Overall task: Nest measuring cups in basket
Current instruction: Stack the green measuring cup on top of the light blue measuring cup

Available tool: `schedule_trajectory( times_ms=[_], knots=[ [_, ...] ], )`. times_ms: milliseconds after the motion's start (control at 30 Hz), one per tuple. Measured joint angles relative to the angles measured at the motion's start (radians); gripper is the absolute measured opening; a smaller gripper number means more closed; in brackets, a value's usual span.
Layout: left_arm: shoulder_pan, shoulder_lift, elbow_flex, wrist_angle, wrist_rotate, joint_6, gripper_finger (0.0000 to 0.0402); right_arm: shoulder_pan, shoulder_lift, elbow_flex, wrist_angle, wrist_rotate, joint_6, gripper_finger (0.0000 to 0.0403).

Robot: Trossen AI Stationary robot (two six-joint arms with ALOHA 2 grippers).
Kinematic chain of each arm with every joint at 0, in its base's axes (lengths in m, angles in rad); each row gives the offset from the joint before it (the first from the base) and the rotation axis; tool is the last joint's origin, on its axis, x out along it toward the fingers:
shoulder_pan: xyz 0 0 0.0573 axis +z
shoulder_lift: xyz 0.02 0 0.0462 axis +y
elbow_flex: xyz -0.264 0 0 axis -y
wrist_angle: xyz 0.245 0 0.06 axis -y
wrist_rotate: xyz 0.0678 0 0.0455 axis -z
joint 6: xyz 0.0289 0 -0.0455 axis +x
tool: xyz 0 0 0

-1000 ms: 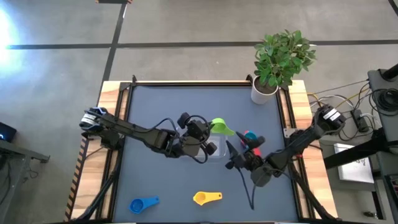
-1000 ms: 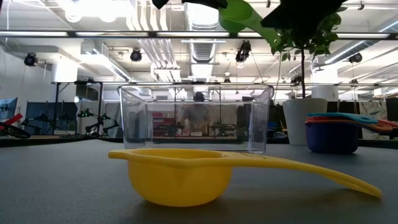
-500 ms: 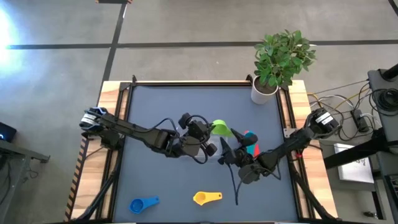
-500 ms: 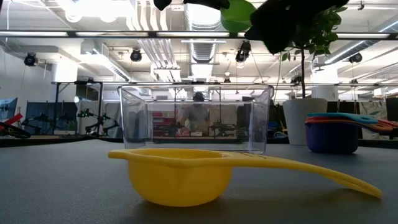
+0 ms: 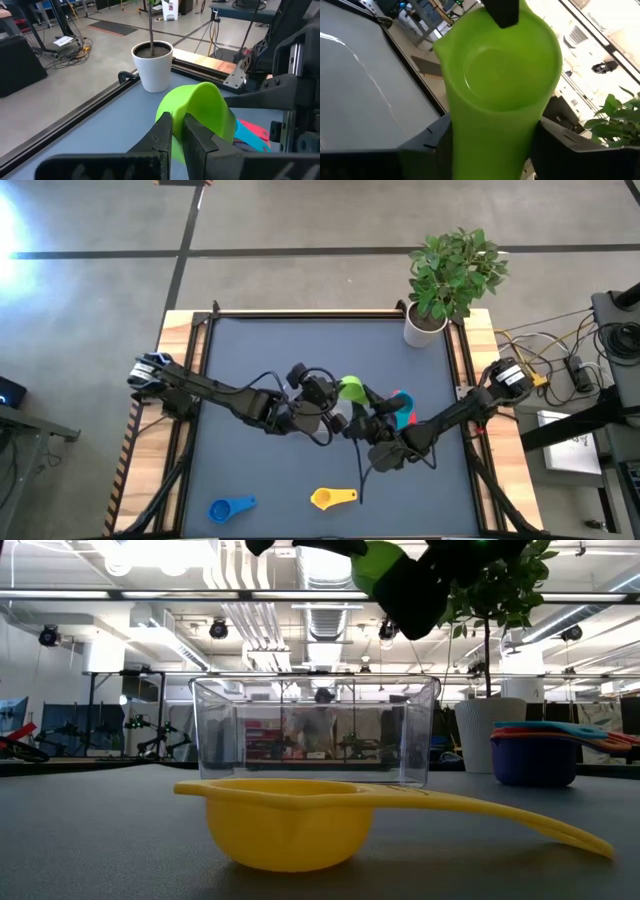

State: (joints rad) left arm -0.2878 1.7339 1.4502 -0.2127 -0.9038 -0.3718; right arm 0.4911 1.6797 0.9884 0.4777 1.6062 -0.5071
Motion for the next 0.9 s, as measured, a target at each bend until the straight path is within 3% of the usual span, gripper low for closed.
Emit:
schedule_trajectory(
  times_ms=[500,900],
  knots=[
    [0.000,-0.001,0.000,-0.004,-0.004,-0.003,0.0011,0.002,-0.012,-0.013,-0.009,-0.022,0.044,0.0161],
    [0.001,0.001,0.002,-0.039,0.014,0.004,0.0113,0.024,-0.011,-0.013,-0.012,-0.075,0.052,0.0146]
  ],
)
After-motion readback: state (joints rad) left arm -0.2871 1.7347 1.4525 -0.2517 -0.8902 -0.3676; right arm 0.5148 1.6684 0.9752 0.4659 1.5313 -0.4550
